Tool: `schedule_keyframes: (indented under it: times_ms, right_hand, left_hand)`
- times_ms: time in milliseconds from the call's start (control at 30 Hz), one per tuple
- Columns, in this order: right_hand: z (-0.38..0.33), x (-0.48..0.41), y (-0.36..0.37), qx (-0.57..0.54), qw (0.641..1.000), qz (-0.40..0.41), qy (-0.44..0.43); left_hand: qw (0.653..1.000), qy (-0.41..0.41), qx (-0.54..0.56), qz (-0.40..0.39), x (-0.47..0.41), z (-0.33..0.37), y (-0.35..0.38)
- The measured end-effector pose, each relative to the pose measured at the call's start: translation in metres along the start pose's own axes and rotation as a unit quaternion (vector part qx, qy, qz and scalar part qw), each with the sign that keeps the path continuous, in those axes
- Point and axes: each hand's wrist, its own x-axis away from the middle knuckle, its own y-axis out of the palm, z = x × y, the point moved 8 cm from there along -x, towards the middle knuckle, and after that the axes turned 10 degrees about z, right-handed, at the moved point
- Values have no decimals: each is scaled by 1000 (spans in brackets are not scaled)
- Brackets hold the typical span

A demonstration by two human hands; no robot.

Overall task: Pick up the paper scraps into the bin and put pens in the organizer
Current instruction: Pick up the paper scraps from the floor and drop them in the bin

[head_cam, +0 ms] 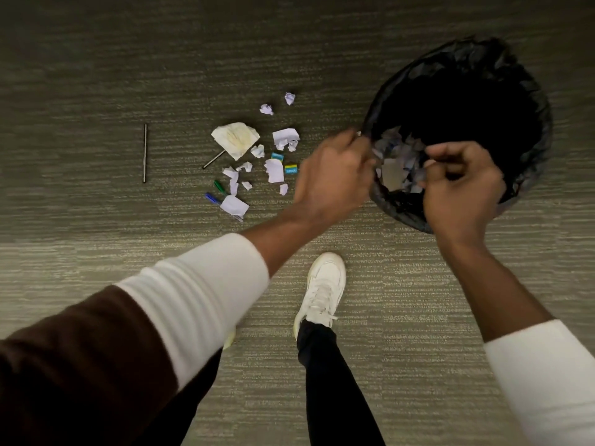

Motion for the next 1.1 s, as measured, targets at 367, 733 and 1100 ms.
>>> schedule_keyframes:
  times_ms: [367,733,1100]
  right_hand:
    - [6,107,162,219,907,-305,-192]
    - [99,68,293,402,833,-327,-195]
    - [140,50,324,431,805,-328,-242]
  left_hand:
    - [961,-65,-183,-197,81,-202,49]
    - [955,40,-207,-207,2,-285,149]
    - [939,99,-169,-284,-8,-292,210]
